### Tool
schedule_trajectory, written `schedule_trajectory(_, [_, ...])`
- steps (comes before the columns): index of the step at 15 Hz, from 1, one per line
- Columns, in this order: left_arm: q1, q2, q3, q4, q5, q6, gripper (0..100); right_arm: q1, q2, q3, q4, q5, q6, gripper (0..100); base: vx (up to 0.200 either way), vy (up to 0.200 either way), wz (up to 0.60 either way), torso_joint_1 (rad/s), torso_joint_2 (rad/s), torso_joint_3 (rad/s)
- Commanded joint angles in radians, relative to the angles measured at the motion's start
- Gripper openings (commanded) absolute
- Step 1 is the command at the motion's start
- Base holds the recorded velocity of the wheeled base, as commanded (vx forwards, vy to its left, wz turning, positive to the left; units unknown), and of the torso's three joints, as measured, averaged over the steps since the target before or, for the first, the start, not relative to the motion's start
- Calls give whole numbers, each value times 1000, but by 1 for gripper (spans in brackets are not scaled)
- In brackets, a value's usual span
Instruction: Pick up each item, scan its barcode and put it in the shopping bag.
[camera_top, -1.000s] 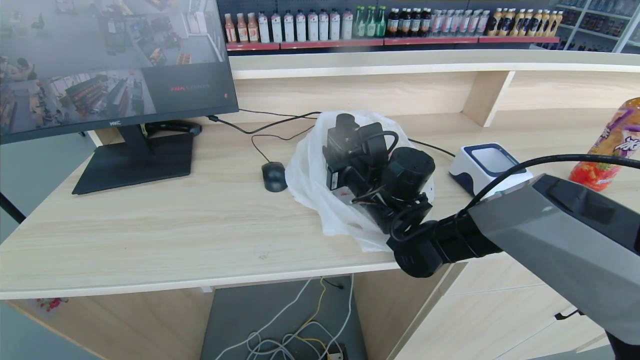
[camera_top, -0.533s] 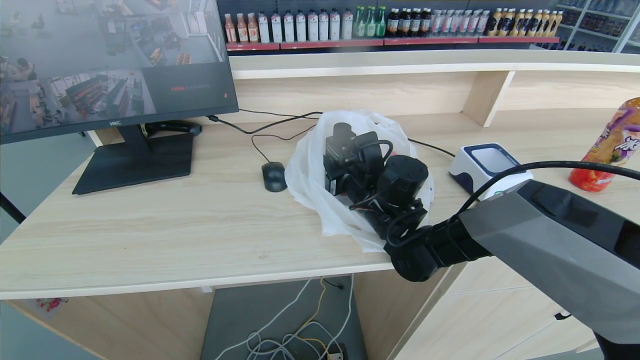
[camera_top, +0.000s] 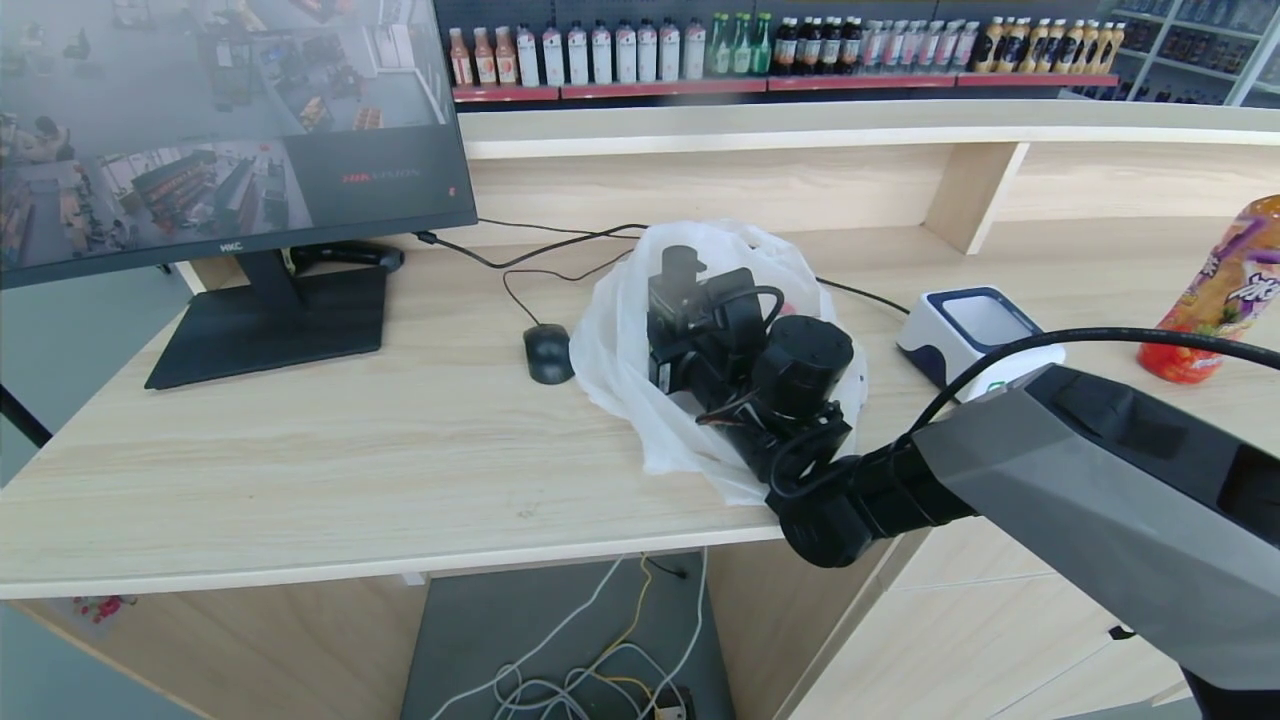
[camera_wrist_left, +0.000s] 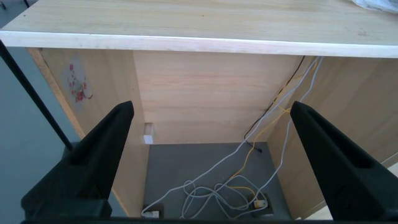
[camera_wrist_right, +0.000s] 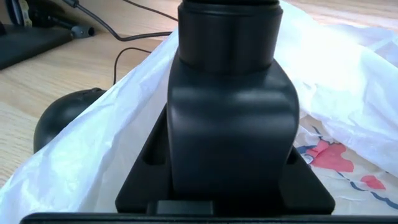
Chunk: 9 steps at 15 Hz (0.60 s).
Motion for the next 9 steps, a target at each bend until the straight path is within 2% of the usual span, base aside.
schedule_trajectory(1, [0,1,0,0,0,0,100,-1,7,-1,7,2,0,0,0,0,0,0,0,0])
schedule_trajectory(5, [0,0,0,0,0,0,100,-1,10,-1,10,4,2,0,0,0,0,0,0,0])
schedule_trajectory(6, [0,0,0,0,0,0,100,-1,10,-1,10,4,3,100,0,0,0,0,0,0])
schedule_trajectory(9, [0,1,0,0,0,0,100,-1,7,-4,8,5,8,100,0,0,0,0,0,0])
